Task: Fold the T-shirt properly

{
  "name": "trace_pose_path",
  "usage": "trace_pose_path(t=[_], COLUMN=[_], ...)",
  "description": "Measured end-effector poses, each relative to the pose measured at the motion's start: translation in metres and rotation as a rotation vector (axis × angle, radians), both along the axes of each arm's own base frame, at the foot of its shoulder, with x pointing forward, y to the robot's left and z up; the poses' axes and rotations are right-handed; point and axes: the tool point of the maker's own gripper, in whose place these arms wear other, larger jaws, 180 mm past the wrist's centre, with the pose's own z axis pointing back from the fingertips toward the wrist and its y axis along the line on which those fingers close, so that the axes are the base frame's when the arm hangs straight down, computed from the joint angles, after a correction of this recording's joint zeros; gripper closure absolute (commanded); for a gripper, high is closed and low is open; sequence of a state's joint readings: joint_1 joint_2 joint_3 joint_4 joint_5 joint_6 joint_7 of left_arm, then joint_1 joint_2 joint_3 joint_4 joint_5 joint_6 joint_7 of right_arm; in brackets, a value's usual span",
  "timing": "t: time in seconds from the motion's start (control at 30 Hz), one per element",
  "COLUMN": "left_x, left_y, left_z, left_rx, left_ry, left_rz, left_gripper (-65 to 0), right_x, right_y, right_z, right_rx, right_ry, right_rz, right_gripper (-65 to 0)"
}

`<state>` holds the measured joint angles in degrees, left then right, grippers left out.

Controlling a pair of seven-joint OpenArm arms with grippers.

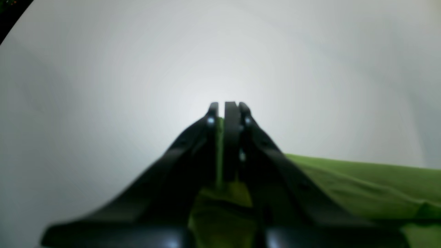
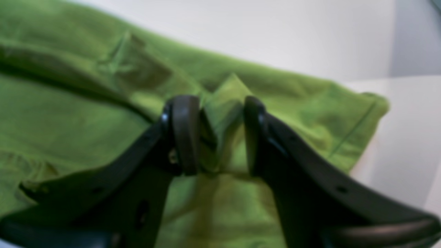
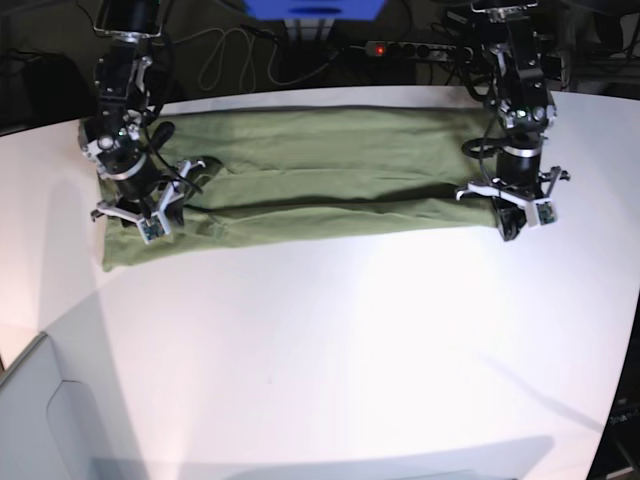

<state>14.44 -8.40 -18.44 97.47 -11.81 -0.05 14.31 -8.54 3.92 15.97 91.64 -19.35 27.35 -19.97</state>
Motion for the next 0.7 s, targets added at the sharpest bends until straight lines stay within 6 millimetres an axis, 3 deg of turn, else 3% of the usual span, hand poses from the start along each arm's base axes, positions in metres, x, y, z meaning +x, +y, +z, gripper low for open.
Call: trace_pose_path(t=[0.07, 0.17, 0.3, 0.57, 0.7], left_x=[0.000, 0.000, 0.000, 0.001, 0.012], left_y=[0.000, 0.000, 0.000, 0.000, 0.001], left_z=[0.000, 0.000, 0.000, 0.001, 0.011], left_rx=[0.000, 0.000, 0.000, 0.000, 0.003], left_ry=[0.000, 0.001, 0.001, -0.003, -0.036], left_rz=[0.000, 0.000, 0.000, -0.001, -0.001], left_gripper=[0.0, 0.0, 0.0, 0.0, 0.0], right_x=[-0.001, -0.005, -0.005, 0.010, 0.022], right_y=[-0.001, -0.002, -0.002, 0.000, 0.000], right_z=[0.000, -0.002, 0.002, 0.040, 0.046], right_rx=[-0.001, -0.009, -0.020, -0.041, -0.036], right_ry=[0.003, 0.018, 0.010, -0.100, -0.119], right_rz=[-0.002, -0.004, -0.003, 0.009, 0.005], right_gripper=[-12.1, -0.6, -0.3, -0.3, -0.3])
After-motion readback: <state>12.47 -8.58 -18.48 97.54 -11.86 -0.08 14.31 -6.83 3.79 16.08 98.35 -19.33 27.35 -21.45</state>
